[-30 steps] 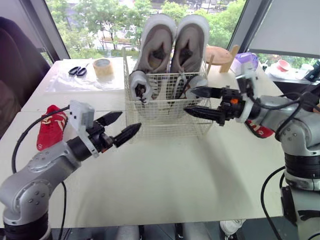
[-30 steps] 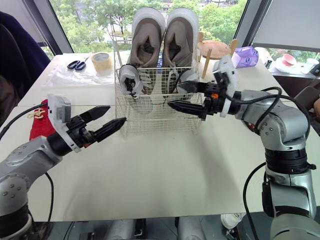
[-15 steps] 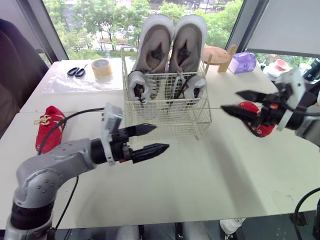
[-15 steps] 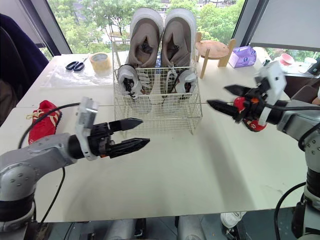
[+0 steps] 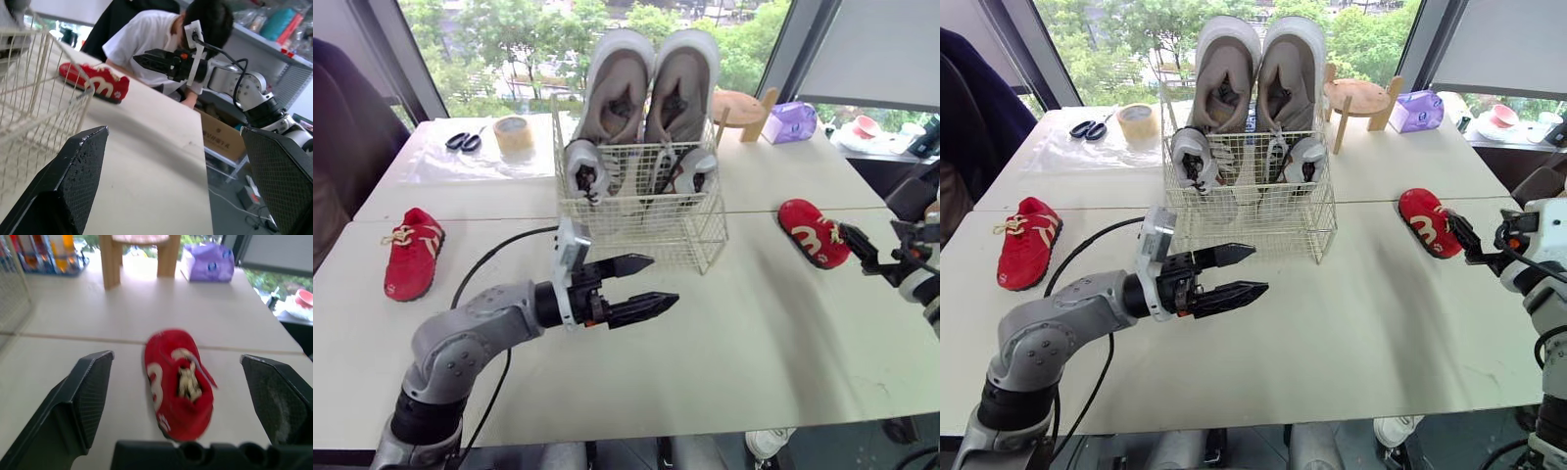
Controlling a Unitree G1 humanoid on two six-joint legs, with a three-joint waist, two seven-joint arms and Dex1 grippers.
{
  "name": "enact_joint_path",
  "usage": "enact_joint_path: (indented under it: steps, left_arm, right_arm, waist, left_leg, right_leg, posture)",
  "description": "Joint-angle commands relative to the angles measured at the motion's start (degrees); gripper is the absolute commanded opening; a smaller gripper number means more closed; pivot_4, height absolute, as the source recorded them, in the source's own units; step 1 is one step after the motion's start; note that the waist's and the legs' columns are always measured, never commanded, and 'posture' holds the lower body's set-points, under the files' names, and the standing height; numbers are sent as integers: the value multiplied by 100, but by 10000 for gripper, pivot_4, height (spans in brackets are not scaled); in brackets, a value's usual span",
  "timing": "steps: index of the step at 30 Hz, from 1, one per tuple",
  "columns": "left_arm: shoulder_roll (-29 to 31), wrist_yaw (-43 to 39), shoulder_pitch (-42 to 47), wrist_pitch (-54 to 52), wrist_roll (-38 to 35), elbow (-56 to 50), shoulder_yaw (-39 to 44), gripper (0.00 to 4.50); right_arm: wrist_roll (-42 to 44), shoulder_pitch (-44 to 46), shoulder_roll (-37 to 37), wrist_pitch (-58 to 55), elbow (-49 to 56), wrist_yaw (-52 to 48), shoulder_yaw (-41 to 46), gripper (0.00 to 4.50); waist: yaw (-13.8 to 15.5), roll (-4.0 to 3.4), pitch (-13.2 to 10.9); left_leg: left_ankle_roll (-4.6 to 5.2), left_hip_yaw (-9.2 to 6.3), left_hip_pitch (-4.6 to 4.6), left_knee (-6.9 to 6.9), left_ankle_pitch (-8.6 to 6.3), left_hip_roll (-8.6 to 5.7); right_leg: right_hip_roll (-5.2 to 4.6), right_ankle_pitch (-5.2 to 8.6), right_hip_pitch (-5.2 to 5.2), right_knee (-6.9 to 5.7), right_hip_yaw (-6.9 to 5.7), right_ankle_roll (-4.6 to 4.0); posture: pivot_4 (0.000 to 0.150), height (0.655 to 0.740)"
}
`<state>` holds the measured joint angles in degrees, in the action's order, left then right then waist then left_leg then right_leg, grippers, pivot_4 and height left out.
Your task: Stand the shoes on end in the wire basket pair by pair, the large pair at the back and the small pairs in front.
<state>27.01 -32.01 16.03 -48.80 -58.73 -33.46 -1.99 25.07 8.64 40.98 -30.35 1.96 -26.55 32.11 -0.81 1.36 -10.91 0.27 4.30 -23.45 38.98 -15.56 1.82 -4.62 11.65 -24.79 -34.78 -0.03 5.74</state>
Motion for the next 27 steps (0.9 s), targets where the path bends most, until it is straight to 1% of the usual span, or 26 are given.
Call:
enact_joint_path:
  steps: [1, 5, 10, 13, 17, 24, 27]
  left_arm:
    - [28, 70, -145, 171, 208, -337, -74, 44523]
    - [-43, 333, -315, 190, 221, -551, -34, 44523]
    - [-42, 538, -384, 154, 198, -685, -45, 44523]
    - [79, 585, -430, 114, 199, -741, 12, 44523]
    - [230, 606, -426, 123, 192, -736, 79, 44523]
    - [384, 693, -410, 79, 149, -761, 149, 44523]
    - [590, 652, -412, 10, 294, -728, 86, 44523]
  right_arm:
    - [-245, 280, 85, 480, -620, -48, -102, 45000]
    - [-347, 505, 99, 774, -1360, -221, -277, 45000]
    - [-557, 1057, 152, 1254, -2559, -515, -589, 45000]
    - [-636, 1422, 161, 1536, -3295, -587, -674, 45000]
    - [-757, 1766, 170, 1869, -3997, -694, -796, 45000]
    - [-1101, 2647, 192, 2610, -5783, -966, -1149, 45000]
    - [-1275, 2977, 139, 2958, -6433, -949, -1288, 45000]
  waist:
    - [4, -1, 0]
    - [19, -3, 0]
    - [3, -3, 0]
    - [2, -6, 1]
    - [4, -6, 1]
    - [-15, -7, 1]
    - [-20, -8, 0]
  left_leg:
    - [0, 0, 0, 0, 0, -1]
    - [0, 0, -1, 1, 0, -1]
    - [0, -1, 1, 1, 0, -1]
    - [0, 0, 1, 1, 0, -1]
    - [0, -1, 1, 1, 0, -1]
    - [0, 0, 3, 1, 0, -2]
    - [0, 0, 3, 1, 0, -2]
  right_leg:
    - [-1, 0, 0, 0, 0, 0]
    - [-1, 0, 0, 0, 1, 0]
    - [-1, 0, 4, 3, 0, 0]
    - [-1, 0, 4, 2, 0, 0]
    - [0, 0, 4, 2, 0, 0]
    - [0, -1, 6, 3, 0, 1]
    - [0, -1, 6, 3, 0, 1]
  posture:
    - [1500, 7400]
    - [1500, 7400]
    - [1500, 7400]
    - [1500, 7400]
    - [1500, 7400]
    - [1500, 7400]
    - [1500, 7400]
